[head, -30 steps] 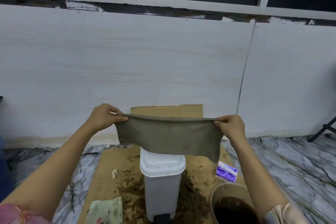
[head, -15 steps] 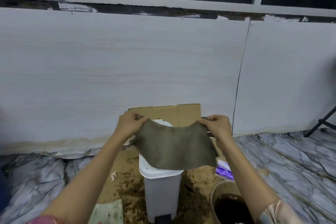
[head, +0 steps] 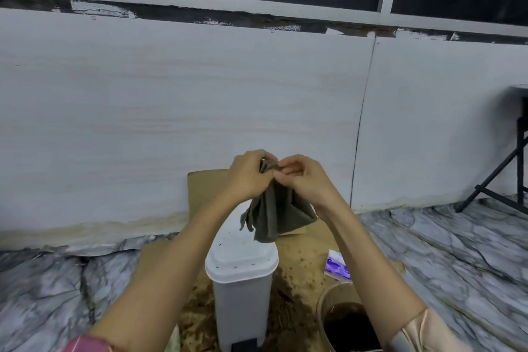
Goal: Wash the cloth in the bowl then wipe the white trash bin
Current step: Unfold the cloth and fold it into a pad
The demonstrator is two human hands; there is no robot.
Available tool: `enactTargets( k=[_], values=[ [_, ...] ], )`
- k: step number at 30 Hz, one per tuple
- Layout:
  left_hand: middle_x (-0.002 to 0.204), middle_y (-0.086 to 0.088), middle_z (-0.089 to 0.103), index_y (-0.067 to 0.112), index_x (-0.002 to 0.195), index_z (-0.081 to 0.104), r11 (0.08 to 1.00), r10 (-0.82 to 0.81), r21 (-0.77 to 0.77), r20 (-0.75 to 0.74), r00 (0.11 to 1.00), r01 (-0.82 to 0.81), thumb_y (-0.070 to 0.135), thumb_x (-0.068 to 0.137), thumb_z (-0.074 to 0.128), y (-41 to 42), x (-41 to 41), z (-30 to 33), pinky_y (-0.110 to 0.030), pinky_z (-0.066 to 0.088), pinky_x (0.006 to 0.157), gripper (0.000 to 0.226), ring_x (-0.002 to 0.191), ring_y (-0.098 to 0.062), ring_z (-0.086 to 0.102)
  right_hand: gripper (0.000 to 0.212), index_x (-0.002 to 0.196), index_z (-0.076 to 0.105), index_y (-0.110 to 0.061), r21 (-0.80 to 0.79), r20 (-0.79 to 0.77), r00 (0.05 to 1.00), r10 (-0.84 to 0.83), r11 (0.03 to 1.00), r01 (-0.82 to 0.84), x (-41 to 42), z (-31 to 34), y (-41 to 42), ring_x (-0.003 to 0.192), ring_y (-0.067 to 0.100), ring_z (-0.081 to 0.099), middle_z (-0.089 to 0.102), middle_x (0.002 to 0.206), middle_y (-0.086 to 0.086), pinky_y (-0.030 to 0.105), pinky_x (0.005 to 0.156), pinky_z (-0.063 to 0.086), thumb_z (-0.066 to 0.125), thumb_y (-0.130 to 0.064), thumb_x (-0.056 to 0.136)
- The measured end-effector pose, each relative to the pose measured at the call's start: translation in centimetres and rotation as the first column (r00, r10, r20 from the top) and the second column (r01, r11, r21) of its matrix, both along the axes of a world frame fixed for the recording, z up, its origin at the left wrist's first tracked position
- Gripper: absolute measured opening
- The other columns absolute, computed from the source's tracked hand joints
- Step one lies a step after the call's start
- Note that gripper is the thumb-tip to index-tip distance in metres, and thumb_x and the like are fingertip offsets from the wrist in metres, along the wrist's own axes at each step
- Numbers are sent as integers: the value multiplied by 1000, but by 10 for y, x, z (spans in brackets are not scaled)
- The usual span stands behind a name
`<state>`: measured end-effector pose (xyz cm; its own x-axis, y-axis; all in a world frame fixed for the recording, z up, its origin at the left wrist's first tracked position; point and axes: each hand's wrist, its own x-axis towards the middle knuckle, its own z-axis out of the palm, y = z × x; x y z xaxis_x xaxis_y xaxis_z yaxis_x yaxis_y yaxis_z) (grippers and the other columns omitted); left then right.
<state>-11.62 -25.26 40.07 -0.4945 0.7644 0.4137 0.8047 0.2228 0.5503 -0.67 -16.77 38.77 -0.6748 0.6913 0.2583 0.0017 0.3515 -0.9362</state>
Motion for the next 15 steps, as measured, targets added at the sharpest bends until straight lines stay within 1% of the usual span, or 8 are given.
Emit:
enactTargets(
  k=[2, 3, 5, 6, 8, 10, 12, 15],
  values=[
    [122, -1, 62, 20, 118, 62, 1000, -15, 11, 31, 999, 14, 13, 89, 53, -4, -4, 7, -28, 45, 88, 31, 110, -20, 56, 53, 119, 46, -21, 141, 162, 985, -61, 989, 38, 2, -8, 6, 95, 13, 48, 46, 106, 1, 22, 73, 44, 77, -21, 77],
    [123, -1, 62, 20, 118, 62, 999, -24, 28, 64, 998, 23, 11, 90, 50, -7, -7, 10, -27, 45, 90, 32, 111, -19, 56, 56, 120, 45, -24, 218, 282, 956, -82, 976, 19, 3, -14, 9, 99, 14, 44, 41, 108, -1, 27, 80, 44, 78, -23, 75],
    [124, 0, 61, 19, 119, 63, 997, -39, 71, 147, 988, 29, 10, 93, 45, -16, -17, 15, -26, 45, 90, 33, 111, -16, 55, 34, 105, 52, -23, 270, 391, 918, -63, 962, -49, 4, -28, 12, 95, 16, 48, 49, 98, -5, 30, 79, 47, 74, -22, 79],
    [124, 0, 61, 18, 119, 63, 996, -39, 83, 176, 984, 24, 11, 95, 42, -21, -22, 17, -26, 45, 91, 33, 112, -15, 54, 17, 92, 56, -22, 231, 355, 934, -46, 972, -40, 7, -32, 12, 87, 15, 53, 54, 87, -7, 25, 70, 47, 70, -21, 83],
    [125, 0, 60, 19, 120, 62, 997, -30, 72, 194, 981, 16, 13, 97, 39, -33, -35, 19, -30, 45, 94, 33, 114, -17, 53, 10, 77, 64, -22, 148, 198, 980, -17, 989, -13, 14, -34, 18, 74, 11, 58, 61, 74, -9, 18, 59, 43, 68, -22, 87],
    [122, 1, 60, 20, 120, 60, 999, -32, 27, 193, 981, 27, 14, 98, 37, -44, -44, 18, -32, 45, 93, 32, 113, -18, 54, 3, 84, 72, -16, 53, 49, 998, 42, 998, -44, 22, -25, 23, 72, 9, 64, 69, 75, -5, 14, 58, 46, 70, -17, 86],
    [119, 3, 59, 23, 120, 58, 997, -72, 32, 224, 972, 67, 15, 100, 36, -54, -48, 15, -32, 47, 90, 31, 110, -16, 55, 10, 92, 73, -10, -33, -59, 995, 84, 996, -86, 27, -12, 26, 73, 8, 67, 71, 80, -1, 16, 60, 50, 73, -10, 82],
    [111, 7, 61, 27, 119, 59, 972, -190, 200, 365, 911, 123, 17, 101, 40, -66, -50, 14, -24, 52, 76, 28, 99, -7, 58, 23, 101, 69, -12, -159, -195, 971, 142, 972, -174, 31, -1, 30, 74, 14, 68, 71, 83, 2, 26, 63, 54, 75, -10, 79]
  ],
)
